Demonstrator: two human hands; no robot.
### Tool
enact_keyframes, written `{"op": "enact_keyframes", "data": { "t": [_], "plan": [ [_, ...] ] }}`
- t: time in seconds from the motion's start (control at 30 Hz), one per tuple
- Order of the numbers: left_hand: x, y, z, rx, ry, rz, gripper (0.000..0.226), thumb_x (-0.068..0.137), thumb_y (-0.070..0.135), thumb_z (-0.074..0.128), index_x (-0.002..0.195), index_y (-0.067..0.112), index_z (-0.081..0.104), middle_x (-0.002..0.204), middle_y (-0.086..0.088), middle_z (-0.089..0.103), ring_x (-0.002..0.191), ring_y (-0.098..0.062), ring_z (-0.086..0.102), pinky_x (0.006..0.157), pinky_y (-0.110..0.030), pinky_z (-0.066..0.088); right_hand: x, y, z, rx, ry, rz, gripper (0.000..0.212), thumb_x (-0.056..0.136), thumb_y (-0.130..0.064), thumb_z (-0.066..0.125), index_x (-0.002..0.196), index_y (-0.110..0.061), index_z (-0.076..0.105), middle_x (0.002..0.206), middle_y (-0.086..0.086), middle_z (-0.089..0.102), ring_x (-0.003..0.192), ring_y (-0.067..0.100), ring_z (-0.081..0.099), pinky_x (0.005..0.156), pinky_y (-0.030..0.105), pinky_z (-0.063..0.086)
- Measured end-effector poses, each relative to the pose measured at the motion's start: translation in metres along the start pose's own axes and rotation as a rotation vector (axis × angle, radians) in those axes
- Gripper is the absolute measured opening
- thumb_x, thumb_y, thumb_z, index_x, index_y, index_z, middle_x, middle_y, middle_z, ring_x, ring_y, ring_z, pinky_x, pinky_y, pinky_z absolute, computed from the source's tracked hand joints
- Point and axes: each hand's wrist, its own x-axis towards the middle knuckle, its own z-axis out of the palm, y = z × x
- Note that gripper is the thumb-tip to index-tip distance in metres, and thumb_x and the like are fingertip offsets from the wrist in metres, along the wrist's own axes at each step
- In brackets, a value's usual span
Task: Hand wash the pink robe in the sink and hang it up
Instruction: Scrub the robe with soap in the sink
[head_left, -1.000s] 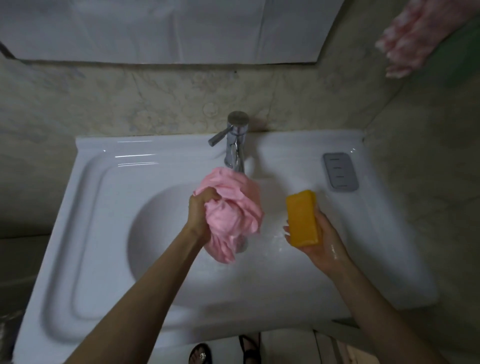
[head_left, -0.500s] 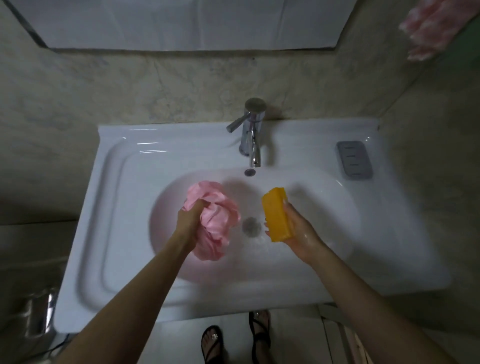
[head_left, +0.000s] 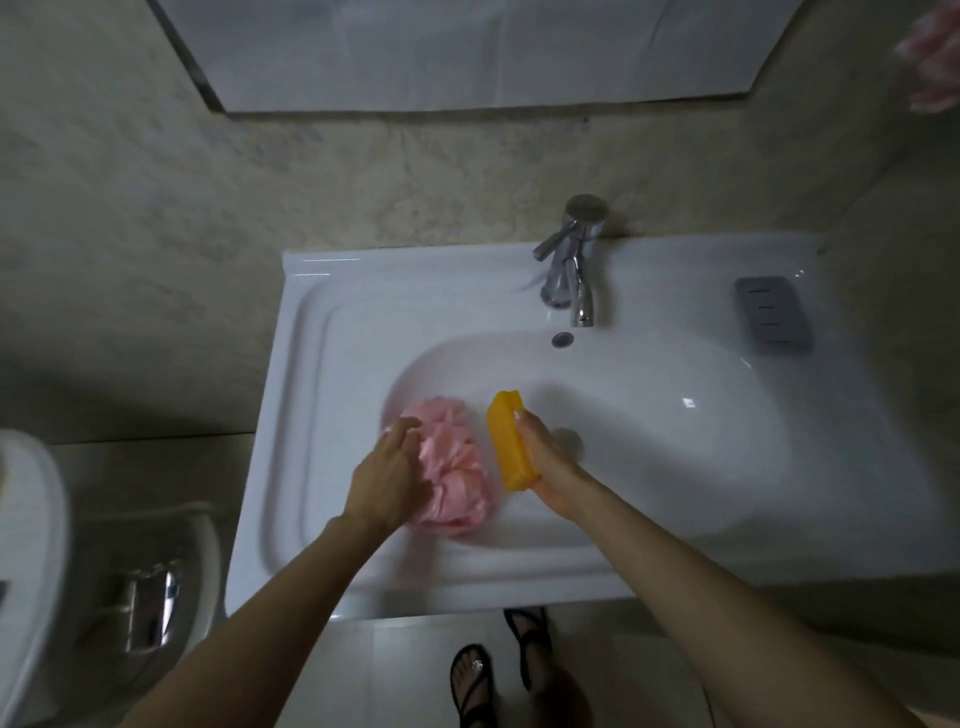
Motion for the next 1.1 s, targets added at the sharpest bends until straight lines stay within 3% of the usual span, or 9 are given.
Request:
{"op": "enact_keyframes", "data": {
  "t": [0.1, 0.3, 0.43, 0.53, 0.6, 0.7, 0.77, 0.97, 1.1],
  "plan": [
    [0.009, -0.005, 0.005, 0.108, -0.088, 0.181, 0.085, 0.061, 0.025, 0.084, 0.122, 0.023, 0.025, 0.124, -0.004, 0.058, 0.095, -0.033, 0.062, 0.059, -0.032, 0.052, 0.008, 0.004, 0.005, -0.016, -0.089, -0.003, 0.034, 0.091, -0.062, 0.036, 0.107, -0.036, 0.052, 0.084, -0.015, 0.047, 0.059, -0.007, 0.055, 0.048, 0.016, 0.044],
    [0.03, 0.016, -0.008, 0.463, -0.363, 0.154, 0.083, 0.084, 0.051, 0.051, 0.149, 0.017, 0.01, 0.133, -0.007, 0.053, 0.116, -0.031, 0.053, 0.091, -0.035, 0.038, 0.031, 0.009, -0.004, -0.014, -0.038, 0.089, 0.059, 0.091, -0.058, 0.043, 0.142, -0.031, 0.036, 0.132, -0.002, 0.051, 0.117, 0.018, 0.054, 0.099, 0.044, 0.047],
    [0.033, 0.02, -0.004, 0.518, -0.545, 0.052, 0.072, 0.079, 0.062, 0.053, 0.134, 0.018, 0.043, 0.133, -0.011, 0.048, 0.128, -0.032, 0.039, 0.108, -0.05, 0.024, 0.043, 0.02, -0.005, 0.054, 0.026, 0.184, 0.067, 0.079, -0.07, 0.053, 0.133, -0.029, 0.05, 0.114, -0.005, 0.059, 0.096, 0.014, 0.06, 0.078, 0.035, 0.052],
    [0.034, 0.02, 0.002, 0.558, -0.564, 0.107, 0.082, 0.079, 0.06, 0.055, 0.143, 0.014, 0.033, 0.151, -0.016, 0.021, 0.141, -0.035, 0.01, 0.112, -0.059, 0.003, 0.045, 0.036, -0.001, 0.158, -0.013, 0.246, 0.043, 0.093, -0.051, 0.048, 0.124, -0.023, 0.055, 0.107, 0.004, 0.064, 0.086, 0.018, 0.064, 0.069, 0.031, 0.054],
    [0.034, 0.016, 0.007, 0.43, -0.602, 0.052, 0.092, 0.079, 0.059, 0.059, 0.147, 0.011, 0.021, 0.154, -0.016, 0.016, 0.143, -0.036, 0.01, 0.116, -0.051, 0.006, 0.044, 0.043, 0.008, 0.133, -0.026, 0.228, 0.037, 0.095, -0.049, 0.046, 0.12, -0.025, 0.057, 0.093, 0.0, 0.064, 0.07, 0.009, 0.064, 0.058, 0.022, 0.05],
    [0.024, 0.01, 0.017, 0.204, -0.49, -0.031, 0.086, 0.076, 0.049, 0.066, 0.14, 0.009, 0.025, 0.14, -0.011, 0.041, 0.127, -0.03, 0.041, 0.103, -0.034, 0.031, 0.042, 0.039, 0.014, 0.008, 0.004, 0.158, 0.063, 0.082, -0.06, 0.053, 0.131, -0.021, 0.055, 0.116, -0.006, 0.062, 0.099, 0.01, 0.063, 0.089, 0.029, 0.052],
    [0.016, 0.007, 0.021, 0.131, -0.378, -0.057, 0.074, 0.076, 0.045, 0.068, 0.134, 0.013, 0.034, 0.129, -0.006, 0.051, 0.116, -0.027, 0.05, 0.092, -0.031, 0.037, 0.037, 0.028, 0.01, -0.194, 0.01, 0.031, 0.057, 0.088, -0.056, 0.051, 0.137, -0.028, 0.046, 0.129, -0.012, 0.052, 0.117, 0.012, 0.053, 0.103, 0.034, 0.043],
    [0.003, -0.004, 0.025, -0.112, -0.11, -0.258, 0.048, 0.079, 0.048, 0.064, 0.105, 0.009, 0.055, 0.102, -0.009, 0.065, 0.093, -0.031, 0.06, 0.077, -0.032, 0.04, 0.018, 0.045, 0.049, -1.033, 0.038, -0.304, 0.07, 0.082, -0.063, 0.015, 0.148, -0.039, 0.021, 0.122, 0.017, 0.049, 0.111, 0.031, 0.046, 0.097, 0.034, 0.032],
    [-0.001, -0.009, 0.025, -0.191, -0.097, -0.233, 0.072, 0.066, 0.068, 0.045, 0.099, 0.005, 0.059, 0.092, -0.013, 0.066, 0.085, -0.036, 0.06, 0.07, -0.034, 0.04, 0.056, 0.044, 0.052, -1.091, 0.16, -0.174, 0.049, 0.101, -0.041, 0.026, 0.149, -0.04, 0.014, 0.124, 0.024, 0.044, 0.112, 0.034, 0.043, 0.099, 0.036, 0.029]
  ]
}}
